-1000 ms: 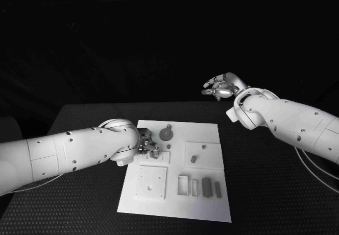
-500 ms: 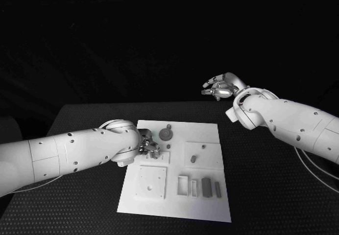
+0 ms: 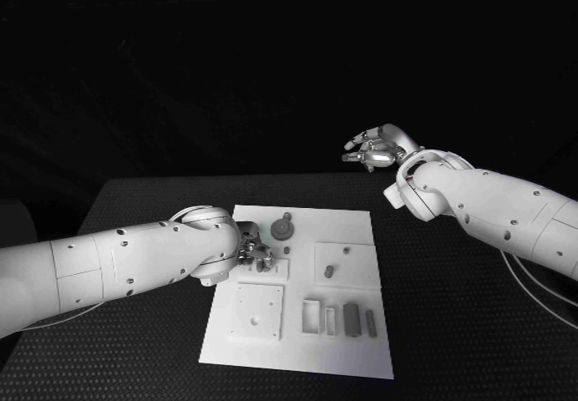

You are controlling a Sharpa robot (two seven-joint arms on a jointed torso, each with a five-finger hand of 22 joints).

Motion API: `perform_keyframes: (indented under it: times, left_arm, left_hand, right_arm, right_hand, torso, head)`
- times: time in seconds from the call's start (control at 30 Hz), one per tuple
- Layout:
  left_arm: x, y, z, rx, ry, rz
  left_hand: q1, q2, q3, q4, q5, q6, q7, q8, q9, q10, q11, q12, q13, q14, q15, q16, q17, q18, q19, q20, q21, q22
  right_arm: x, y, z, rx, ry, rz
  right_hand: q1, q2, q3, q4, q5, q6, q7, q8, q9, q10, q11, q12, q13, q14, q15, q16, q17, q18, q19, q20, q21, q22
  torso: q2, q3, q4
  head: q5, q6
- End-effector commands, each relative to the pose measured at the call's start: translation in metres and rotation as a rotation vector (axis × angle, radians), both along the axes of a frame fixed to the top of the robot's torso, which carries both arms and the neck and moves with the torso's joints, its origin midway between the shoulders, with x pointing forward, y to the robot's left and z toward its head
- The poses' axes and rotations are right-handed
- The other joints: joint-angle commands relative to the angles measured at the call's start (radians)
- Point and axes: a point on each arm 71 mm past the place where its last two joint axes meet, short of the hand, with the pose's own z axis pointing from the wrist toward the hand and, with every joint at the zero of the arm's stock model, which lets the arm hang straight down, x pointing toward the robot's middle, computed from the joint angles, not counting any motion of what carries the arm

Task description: Assemble the parts on the task board

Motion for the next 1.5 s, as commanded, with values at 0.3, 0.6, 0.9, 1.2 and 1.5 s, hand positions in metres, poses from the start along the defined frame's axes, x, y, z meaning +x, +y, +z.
perform_keyframes:
  times: [0.3, 0.6, 0.9, 1.2, 1.5]
  left_arm:
    - [0.000, 0.002, 0.000, 0.017, -0.022, -0.011]
    - [0.000, 0.007, 0.001, 0.003, -0.033, -0.003]
    - [-0.004, 0.016, 0.004, -0.026, -0.043, 0.018]
    - [0.008, 0.024, 0.035, -0.148, -0.065, 0.087]
    - [0.046, 0.048, 0.071, -0.167, -0.172, 0.161]
  left_hand:
    - [-0.053, -0.076, -0.086, 0.054, -0.093, 0.033, -0.023, -0.022, 0.020, -0.011, 0.003, -0.013, 0.006, 0.005, -0.050, 0.005, -0.010, 0.022, -0.009, -0.145, -0.002, 0.007]
    - [-0.055, -0.123, -0.093, 0.081, -0.138, 0.028, -0.020, -0.035, 0.028, -0.017, 0.005, -0.022, 0.008, -0.003, -0.049, 0.002, -0.016, 0.024, -0.015, -0.145, -0.008, 0.006]
    - [-0.091, -0.213, -0.118, 0.163, -0.190, 0.020, -0.018, -0.047, 0.045, -0.023, 0.010, -0.031, 0.014, -0.015, -0.046, 0.004, -0.021, 0.026, -0.026, -0.143, -0.014, 0.004]
    - [-0.063, -0.183, -0.178, 0.133, -0.189, -0.064, 0.019, -0.114, 0.021, -0.082, 0.043, -0.080, 0.000, -0.076, -0.015, -0.033, -0.041, 0.017, -0.084, -0.128, -0.050, -0.006]
    - [0.011, -0.161, -0.182, 0.090, -0.166, -0.179, 0.068, -0.188, -0.023, -0.158, 0.089, -0.173, -0.044, -0.127, 0.031, -0.094, -0.079, -0.004, -0.125, -0.107, -0.102, -0.027]
  right_arm:
    - [0.000, 0.001, 0.000, -0.010, 0.001, 0.014]
    - [0.000, -0.001, 0.000, -0.011, 0.000, 0.009]
    - [0.000, -0.003, 0.000, -0.012, 0.000, 0.006]
    - [0.000, -0.006, -0.002, -0.014, 0.002, 0.001]
    - [0.001, -0.011, -0.002, -0.017, 0.003, -0.010]
  right_hand:
    - [0.001, -0.002, 0.000, -0.007, 0.005, -0.002, 0.006, 0.000, -0.001, -0.009, 0.004, 0.005, -0.003, -0.007, 0.001, 0.007, -0.003, 0.029, -0.002, 0.008, -0.005, 0.002]
    - [-0.001, -0.002, -0.001, -0.007, 0.005, -0.003, 0.006, 0.000, -0.001, -0.010, 0.004, 0.005, -0.005, -0.009, 0.002, 0.007, -0.005, 0.029, -0.003, 0.008, -0.006, 0.003]
    - [-0.003, -0.003, -0.001, -0.007, 0.005, -0.004, 0.007, -0.001, -0.001, -0.011, 0.005, 0.006, -0.006, -0.009, 0.002, 0.008, -0.006, 0.029, -0.003, 0.009, -0.007, 0.003]
    - [-0.005, -0.003, -0.002, -0.006, 0.005, -0.004, 0.007, -0.001, -0.001, -0.011, 0.005, 0.007, -0.007, -0.010, 0.002, 0.008, -0.006, 0.029, -0.003, 0.009, -0.008, 0.004]
    - [-0.006, -0.003, -0.002, -0.006, 0.006, -0.005, 0.007, -0.001, -0.001, -0.012, 0.005, 0.007, -0.008, -0.010, 0.002, 0.008, -0.007, 0.029, -0.003, 0.009, -0.008, 0.004]
  torso:
    - [0.000, -0.0008, 0.0009]
    - [0.001, -0.0011, 0.0003]
    - [-0.001, -0.0007, 0.0016]
    - [0.000, 0.0002, 0.0004]
    - [0.000, 0.0007, 0.0004]
  head:
    - [-0.003, -0.001]
    - [-0.004, 0.000]
    - [-0.005, 0.003]
    - [-0.001, 0.027]
    - [0.000, 0.047]
